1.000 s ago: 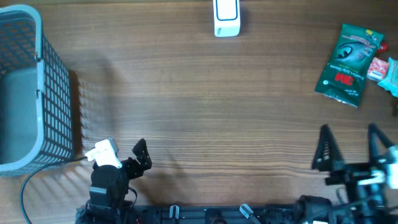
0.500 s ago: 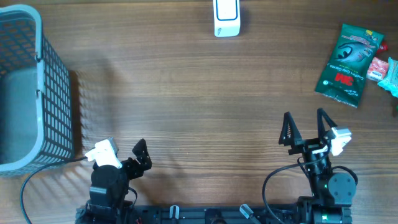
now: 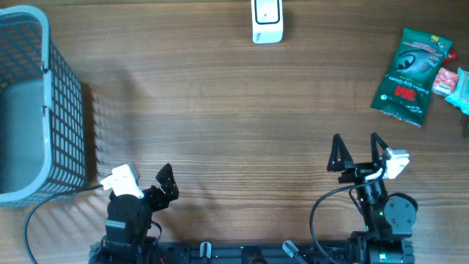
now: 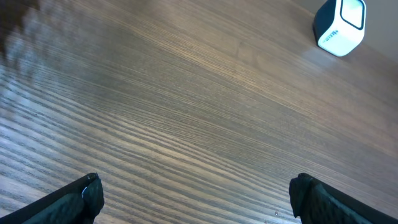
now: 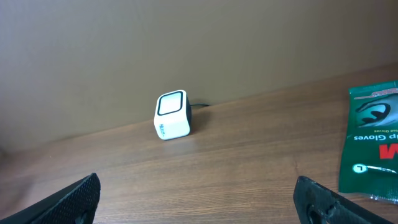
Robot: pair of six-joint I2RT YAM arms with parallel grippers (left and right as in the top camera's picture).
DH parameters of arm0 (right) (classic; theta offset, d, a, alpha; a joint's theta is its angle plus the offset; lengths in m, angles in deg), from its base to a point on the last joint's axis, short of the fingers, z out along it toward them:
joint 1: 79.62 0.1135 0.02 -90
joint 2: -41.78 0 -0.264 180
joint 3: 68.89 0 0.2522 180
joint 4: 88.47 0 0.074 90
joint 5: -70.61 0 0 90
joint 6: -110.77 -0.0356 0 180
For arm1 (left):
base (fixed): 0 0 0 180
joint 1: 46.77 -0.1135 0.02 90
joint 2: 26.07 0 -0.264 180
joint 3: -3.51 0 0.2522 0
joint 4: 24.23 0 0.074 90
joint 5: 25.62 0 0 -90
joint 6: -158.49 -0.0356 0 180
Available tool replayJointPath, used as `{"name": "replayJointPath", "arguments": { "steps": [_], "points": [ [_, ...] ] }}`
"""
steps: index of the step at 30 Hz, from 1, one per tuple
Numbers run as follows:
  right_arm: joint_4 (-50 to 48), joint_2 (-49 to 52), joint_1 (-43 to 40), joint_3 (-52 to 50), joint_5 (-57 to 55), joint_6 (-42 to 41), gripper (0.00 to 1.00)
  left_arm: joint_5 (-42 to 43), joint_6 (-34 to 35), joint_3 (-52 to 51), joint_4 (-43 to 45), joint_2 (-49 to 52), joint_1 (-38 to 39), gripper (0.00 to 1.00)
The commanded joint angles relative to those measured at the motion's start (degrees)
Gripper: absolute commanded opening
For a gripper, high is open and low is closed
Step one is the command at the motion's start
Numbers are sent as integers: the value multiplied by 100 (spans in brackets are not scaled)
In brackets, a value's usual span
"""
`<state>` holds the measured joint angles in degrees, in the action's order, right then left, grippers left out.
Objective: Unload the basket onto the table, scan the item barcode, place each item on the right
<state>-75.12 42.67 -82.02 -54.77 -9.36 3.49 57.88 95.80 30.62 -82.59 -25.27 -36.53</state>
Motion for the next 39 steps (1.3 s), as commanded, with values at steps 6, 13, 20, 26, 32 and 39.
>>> {"name": "replayJointPath", "arguments": {
  "steps": [6,13,20,26,32,39],
  "points": [
    [-20,-63,39,-7,-116,59,100,-39,-15,-57,841,-52,35,100],
    [-20,-63,39,-7,-116,63,100,710,-1729,-817,3351,-59,-527,100],
    [-20,-63,39,-7,-116,61,100,964,-2839,-1303,4030,-59,-807,100],
    [-20,-63,39,-7,-116,61,100,970,-2837,-1303,4035,-59,-914,100],
    [-20,-63,39,-7,-116,59,100,968,-2837,-1303,4039,-57,-909,100],
    [31,-63,39,-7,-590,595,100,968,-2837,-1303,4039,-52,-909,100]
  ]
}}
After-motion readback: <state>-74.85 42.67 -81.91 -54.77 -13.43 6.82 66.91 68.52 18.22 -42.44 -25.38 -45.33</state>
